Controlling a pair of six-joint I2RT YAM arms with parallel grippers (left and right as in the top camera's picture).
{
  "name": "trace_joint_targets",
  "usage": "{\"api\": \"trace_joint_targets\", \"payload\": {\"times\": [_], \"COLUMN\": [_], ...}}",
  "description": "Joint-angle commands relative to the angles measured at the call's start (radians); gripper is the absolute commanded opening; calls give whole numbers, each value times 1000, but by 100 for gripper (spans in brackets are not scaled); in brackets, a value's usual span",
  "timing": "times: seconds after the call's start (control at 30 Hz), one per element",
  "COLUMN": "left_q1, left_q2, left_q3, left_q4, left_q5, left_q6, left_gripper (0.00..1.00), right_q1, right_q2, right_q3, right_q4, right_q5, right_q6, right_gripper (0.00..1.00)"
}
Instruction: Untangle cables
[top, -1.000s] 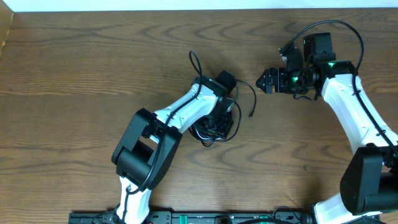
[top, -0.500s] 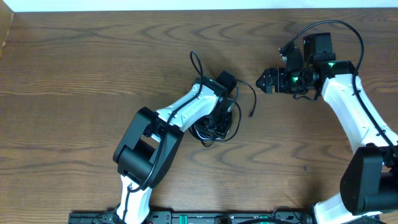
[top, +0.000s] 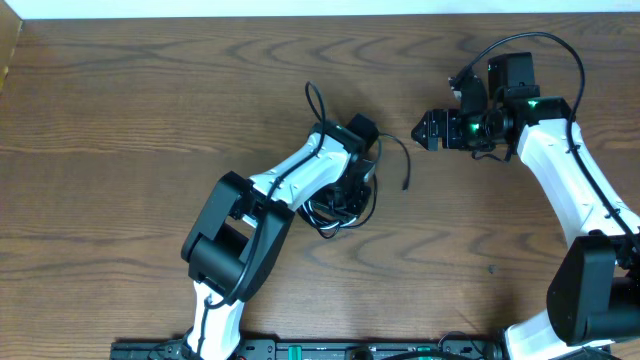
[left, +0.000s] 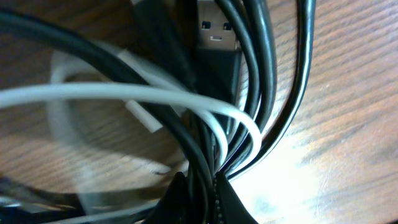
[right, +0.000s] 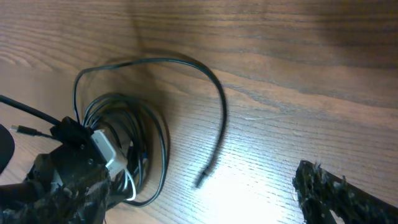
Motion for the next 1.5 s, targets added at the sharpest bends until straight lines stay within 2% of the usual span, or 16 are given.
{"api": "trace_joint_targets", "payload": {"times": [0.0,0.27,0.43,0.53,0.63,0.83,1.0,1.07,1.13,1.17,1.2,1.37,1.4,1.47], "left_q1": [29,139,240,293,338,375,377,377,378,378,381,419,444,481], "left_q2": [-19,-150,-215,-222,-222,-222,-222,-222,-222,-222,-222,-227,-233,-246], "left_q3": [42,128,138,138,138,138,138,138,138,138,138,138,138,138], "left_q4": [-29,-36,14,32,48,65,140,168,190,198,209,262,282,294], "left_q5": [9,206,468,613,733,807,889,899,900,900,900,919,953,978], "left_q6": [3,-29,-89,-114,-130,-154,-192,-219,-236,-236,-239,-288,-288,-288], "left_gripper": [7,8,7,7,8,7,8,7,7,8,7,7,8,7], "right_q1": [6,9,12,26,56,128,199,228,246,250,251,229,208,172], "right_q2": [5,5,3,3,3,3,4,5,10,12,16,22,22,22], "right_q3": [14,14,14,14,14,14,14,14,14,14,14,14,14,14], "right_q4": [2,16,103,173,221,243,205,167,143,135,125,62,31,-6], "right_q5": [4,-74,-305,-373,-375,-362,-155,-36,19,29,32,99,130,156], "right_q6": [-10,-10,-10,3,61,98,256,363,412,421,422,421,419,401], "right_gripper": [91,91,89,89,88,84,74,68,58,52,41,14,4,1]}}
